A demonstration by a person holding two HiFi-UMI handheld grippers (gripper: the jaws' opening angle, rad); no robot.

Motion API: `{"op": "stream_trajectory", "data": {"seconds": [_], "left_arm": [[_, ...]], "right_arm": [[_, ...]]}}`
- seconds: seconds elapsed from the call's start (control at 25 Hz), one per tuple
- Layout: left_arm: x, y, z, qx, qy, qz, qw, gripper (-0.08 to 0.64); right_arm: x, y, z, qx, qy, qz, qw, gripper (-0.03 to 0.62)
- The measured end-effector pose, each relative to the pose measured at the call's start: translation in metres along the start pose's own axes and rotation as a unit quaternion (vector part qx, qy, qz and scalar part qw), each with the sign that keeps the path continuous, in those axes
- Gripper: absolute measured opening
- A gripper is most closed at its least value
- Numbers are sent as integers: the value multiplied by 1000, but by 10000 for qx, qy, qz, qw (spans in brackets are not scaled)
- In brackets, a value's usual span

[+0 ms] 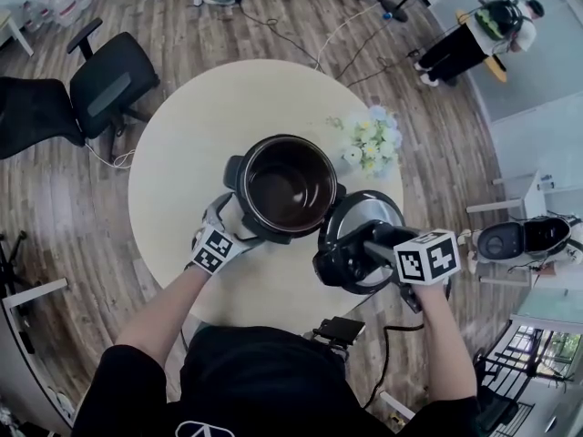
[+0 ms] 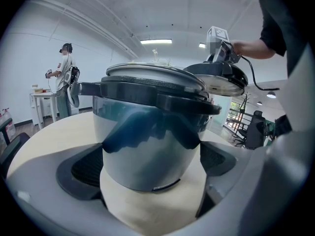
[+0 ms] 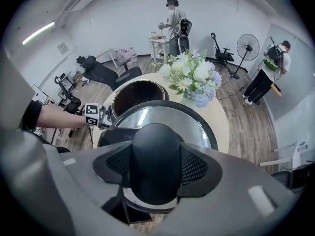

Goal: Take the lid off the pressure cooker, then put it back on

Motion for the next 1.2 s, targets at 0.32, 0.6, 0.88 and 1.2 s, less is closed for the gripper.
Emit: {"op": "stream_trajectory", "data": {"seconds": [0.32,0.6,0.88,1.2], "left_arm": [[-1,0,2,-40,-2,6,10000,591],[-4,0,4,-43,-1,-12,10000,591],[-1,-1,4,-81,3,-16,10000,591],[-6,-1,7,-134,-17,-15,9999,591]], "right_arm": [[19,-8,59,-157,374,139,9991,286],[36,-27,97,-78,539,368,9978,287],[45,-52,132,-32,623,459,9970,287],[49,-70,164,90,730,432,9964,286]]}}
Point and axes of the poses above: the fingertips, and each gripper's own axes: y backward along the fingers, x to its left, z out of its top, the point moved 1 cm from there along y, backward along the fingers, and after that the axes turned 7 degrees about y, right-handed, at the moved point
